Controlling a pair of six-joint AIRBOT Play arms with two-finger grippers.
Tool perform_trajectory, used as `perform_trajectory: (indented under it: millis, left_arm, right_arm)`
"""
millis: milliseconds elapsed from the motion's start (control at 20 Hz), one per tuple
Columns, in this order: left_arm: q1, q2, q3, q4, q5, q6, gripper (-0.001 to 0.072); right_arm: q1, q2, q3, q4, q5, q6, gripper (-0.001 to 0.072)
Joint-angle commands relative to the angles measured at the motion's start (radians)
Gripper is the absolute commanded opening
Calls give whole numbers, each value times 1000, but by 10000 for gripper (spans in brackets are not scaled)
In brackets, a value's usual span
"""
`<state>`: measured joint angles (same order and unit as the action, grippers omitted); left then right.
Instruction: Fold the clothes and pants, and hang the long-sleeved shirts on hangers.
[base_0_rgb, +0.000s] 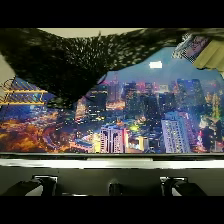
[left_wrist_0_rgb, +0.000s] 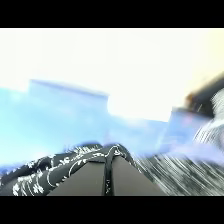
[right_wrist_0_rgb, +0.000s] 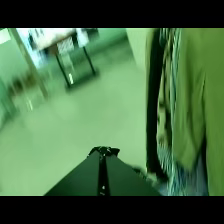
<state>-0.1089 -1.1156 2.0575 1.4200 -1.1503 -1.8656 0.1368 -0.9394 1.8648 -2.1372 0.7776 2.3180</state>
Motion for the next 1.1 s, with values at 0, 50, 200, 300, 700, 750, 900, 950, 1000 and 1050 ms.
perform_trajectory:
  millis: [0, 50, 200, 300, 700, 750, 900, 950, 1000, 1050]
  left_arm:
    - [10, 180, -11, 66, 6, 4, 18]
    - [10, 235, -29, 99, 5, -11, 18]
    - [10, 353, -48, 164, 6, -19, 19]
    - [10, 390, -48, 189, 9, -19, 19]
    - [10, 166, -150, 186, 225, -19, 20]
    - [10, 82, -150, 183, 252, -19, 19]
    - [12, -187, -149, 147, 347, -19, 19]
    - [24, -283, -149, 79, 379, -19, 19]
    - [39, -367, -149, -3, 397, -19, 19]
    - [55, -446, -149, -84, 398, -19, 19]
  right_arm:
    - [0, 229, 20, -94, -29, 18, 16]
    - [0, 282, 20, -93, -29, 5, 16]
    - [0, 396, 20, -89, -56, -2, 16]
    - [0, 416, 20, -89, -140, -1, 16]
    - [0, 100, 20, -140, -31, -40, 16]
    - [0, 33, 20, -161, -10, -56, 16]
    - [0, -186, 20, -280, 47, -75, 16]
    - [0, -252, 20, -319, 63, -74, 16]
    - [-1, -322, 20, -344, 81, -74, 16]
    - [0, -385, 20, -355, 101, -74, 16]
